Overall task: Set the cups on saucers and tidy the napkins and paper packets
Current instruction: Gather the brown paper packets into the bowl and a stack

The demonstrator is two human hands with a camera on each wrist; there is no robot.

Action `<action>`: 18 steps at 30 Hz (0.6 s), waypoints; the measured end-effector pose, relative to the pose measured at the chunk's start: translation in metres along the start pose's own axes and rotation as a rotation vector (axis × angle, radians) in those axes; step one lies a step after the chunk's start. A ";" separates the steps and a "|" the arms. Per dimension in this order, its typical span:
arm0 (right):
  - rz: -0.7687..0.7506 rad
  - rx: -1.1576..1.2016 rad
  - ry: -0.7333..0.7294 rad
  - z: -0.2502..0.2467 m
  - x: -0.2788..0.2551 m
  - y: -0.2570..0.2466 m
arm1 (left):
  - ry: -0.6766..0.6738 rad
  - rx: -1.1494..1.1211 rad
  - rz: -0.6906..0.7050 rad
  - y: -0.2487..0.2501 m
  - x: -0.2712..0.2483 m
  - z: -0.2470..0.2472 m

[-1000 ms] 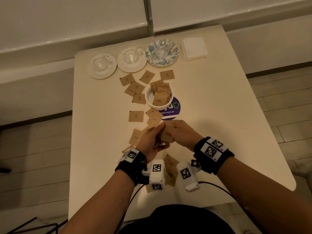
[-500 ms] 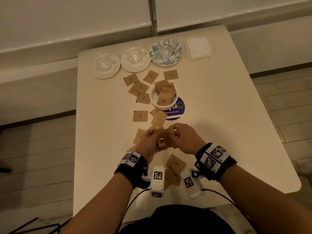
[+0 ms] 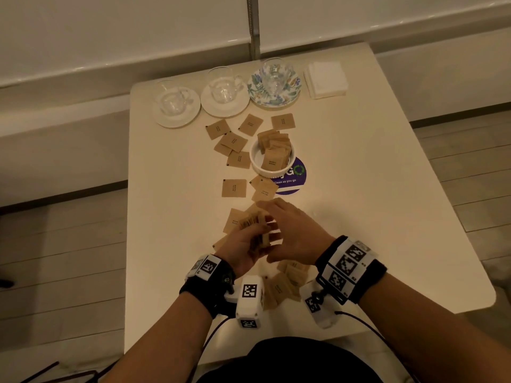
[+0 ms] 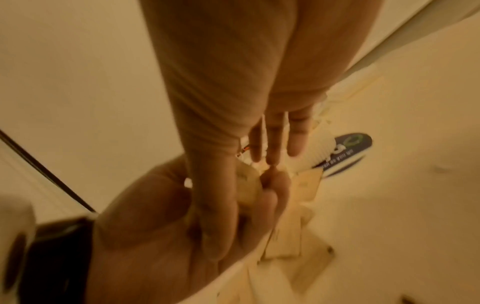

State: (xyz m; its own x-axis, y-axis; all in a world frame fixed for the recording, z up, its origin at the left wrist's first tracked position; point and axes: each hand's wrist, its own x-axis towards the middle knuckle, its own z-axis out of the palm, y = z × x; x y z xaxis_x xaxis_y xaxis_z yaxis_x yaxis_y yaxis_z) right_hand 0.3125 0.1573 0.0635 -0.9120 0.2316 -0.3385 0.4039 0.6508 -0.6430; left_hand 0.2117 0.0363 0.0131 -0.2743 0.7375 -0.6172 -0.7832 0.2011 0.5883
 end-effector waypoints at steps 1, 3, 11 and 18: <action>-0.032 -0.027 0.009 0.004 0.001 -0.001 | -0.009 0.003 0.007 0.001 -0.001 0.002; -0.067 -0.019 0.032 0.012 0.002 -0.003 | -0.021 0.034 0.018 0.002 -0.002 0.007; -0.127 0.015 0.131 0.023 -0.001 -0.008 | -0.086 0.102 -0.082 0.009 -0.011 0.002; -0.078 -0.016 0.099 0.028 0.002 0.001 | -0.010 0.100 -0.045 0.000 -0.010 0.004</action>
State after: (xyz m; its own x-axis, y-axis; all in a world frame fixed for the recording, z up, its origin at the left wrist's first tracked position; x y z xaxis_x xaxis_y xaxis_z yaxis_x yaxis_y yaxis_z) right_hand 0.3129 0.1378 0.0427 -0.9435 0.2493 -0.2183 0.3311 0.6811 -0.6531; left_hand 0.2165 0.0318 0.0214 -0.2339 0.7322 -0.6397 -0.7351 0.2974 0.6092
